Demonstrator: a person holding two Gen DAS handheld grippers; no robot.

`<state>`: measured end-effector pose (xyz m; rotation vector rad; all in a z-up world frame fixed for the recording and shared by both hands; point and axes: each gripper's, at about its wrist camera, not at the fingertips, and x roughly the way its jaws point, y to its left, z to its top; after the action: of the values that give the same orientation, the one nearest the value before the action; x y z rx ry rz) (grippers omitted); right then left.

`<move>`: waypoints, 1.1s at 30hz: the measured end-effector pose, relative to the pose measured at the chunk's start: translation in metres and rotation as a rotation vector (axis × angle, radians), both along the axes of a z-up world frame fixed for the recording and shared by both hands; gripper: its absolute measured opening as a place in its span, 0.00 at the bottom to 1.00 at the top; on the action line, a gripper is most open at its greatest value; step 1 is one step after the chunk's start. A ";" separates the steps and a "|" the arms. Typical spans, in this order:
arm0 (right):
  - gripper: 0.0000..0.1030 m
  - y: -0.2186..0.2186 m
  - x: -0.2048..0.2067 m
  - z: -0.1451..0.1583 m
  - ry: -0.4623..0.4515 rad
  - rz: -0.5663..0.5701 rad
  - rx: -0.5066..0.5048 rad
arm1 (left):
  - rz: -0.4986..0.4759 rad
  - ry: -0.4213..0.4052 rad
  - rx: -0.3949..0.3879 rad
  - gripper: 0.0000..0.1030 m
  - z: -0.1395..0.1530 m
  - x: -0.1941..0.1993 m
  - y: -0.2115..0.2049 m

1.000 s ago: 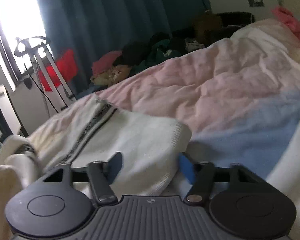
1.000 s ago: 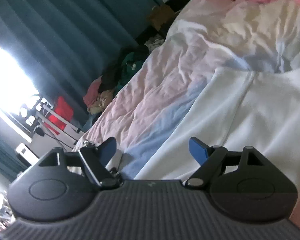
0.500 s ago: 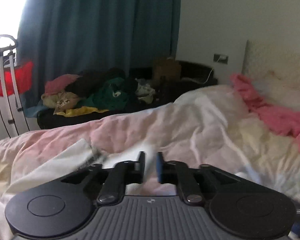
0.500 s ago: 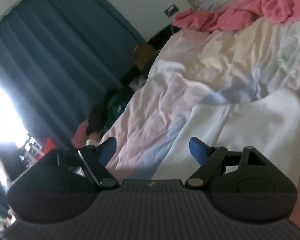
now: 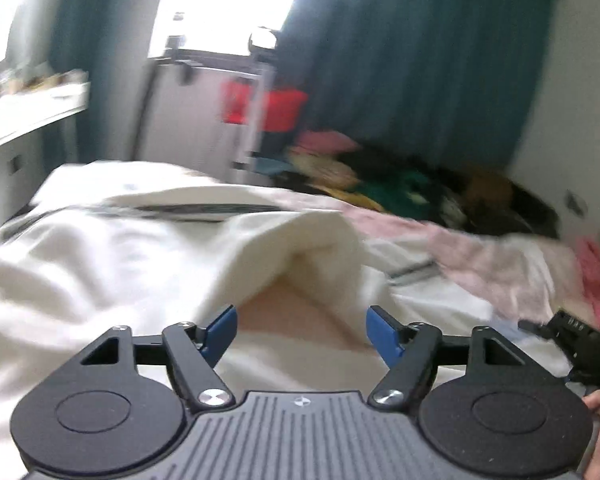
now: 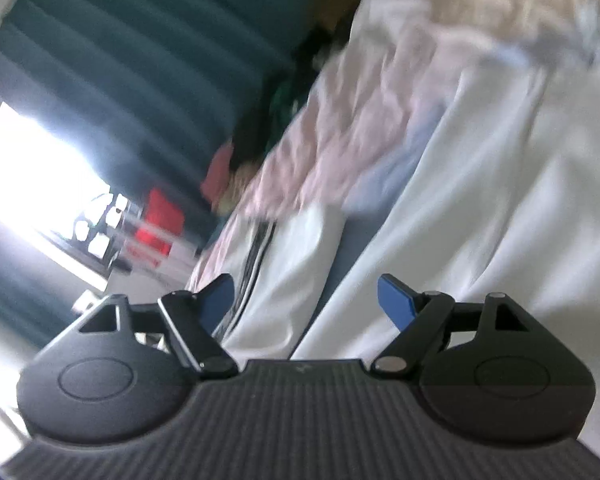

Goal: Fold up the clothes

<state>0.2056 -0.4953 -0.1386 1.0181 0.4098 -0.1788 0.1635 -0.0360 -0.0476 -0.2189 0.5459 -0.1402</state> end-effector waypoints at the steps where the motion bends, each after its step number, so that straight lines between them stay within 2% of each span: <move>1: 0.68 0.001 0.011 -0.002 0.007 0.023 0.008 | 0.013 0.003 -0.025 0.71 -0.001 -0.002 0.011; 6: 0.68 0.003 0.076 -0.010 0.040 0.087 -0.021 | -0.008 -0.012 -0.097 0.71 -0.017 0.007 0.031; 9: 0.68 0.004 0.114 -0.023 0.082 0.005 -0.045 | -0.008 -0.026 -0.115 0.72 -0.029 0.018 0.031; 11: 0.66 0.000 0.136 -0.034 0.111 -0.065 -0.050 | -0.012 -0.045 -0.082 0.73 -0.037 0.021 0.029; 12: 0.49 -0.002 0.143 -0.028 0.108 -0.085 -0.071 | -0.019 -0.048 -0.071 0.73 -0.042 0.024 0.030; 13: 0.22 -0.005 0.149 -0.015 0.096 -0.098 -0.100 | -0.013 -0.040 -0.070 0.73 -0.047 0.029 0.030; 15: 0.11 -0.012 0.160 0.009 0.072 -0.124 -0.159 | -0.007 -0.018 -0.085 0.73 -0.055 0.038 0.033; 21: 0.09 -0.031 0.194 0.082 0.000 -0.202 -0.335 | -0.032 0.005 -0.087 0.72 -0.069 0.053 0.033; 24: 0.09 -0.063 0.181 0.111 -0.074 -0.315 -0.401 | -0.039 0.027 -0.102 0.72 -0.076 0.056 0.032; 26: 0.09 -0.087 0.169 0.102 -0.054 -0.368 -0.411 | -0.057 0.056 -0.114 0.72 -0.079 0.057 0.030; 29: 0.09 -0.113 0.148 0.059 0.062 -0.415 -0.396 | -0.064 0.067 -0.108 0.72 -0.082 0.058 0.027; 32: 0.09 -0.137 0.131 0.011 0.232 -0.396 -0.300 | -0.067 0.069 -0.094 0.72 -0.083 0.058 0.025; 33: 0.09 -0.141 0.127 0.008 0.230 -0.388 -0.283 | -0.064 0.067 -0.088 0.72 -0.083 0.058 0.025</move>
<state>0.3327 -0.6360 -0.1305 0.7901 0.3786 -0.6885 0.2213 -0.0105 -0.1310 -0.2930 0.6143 -0.2202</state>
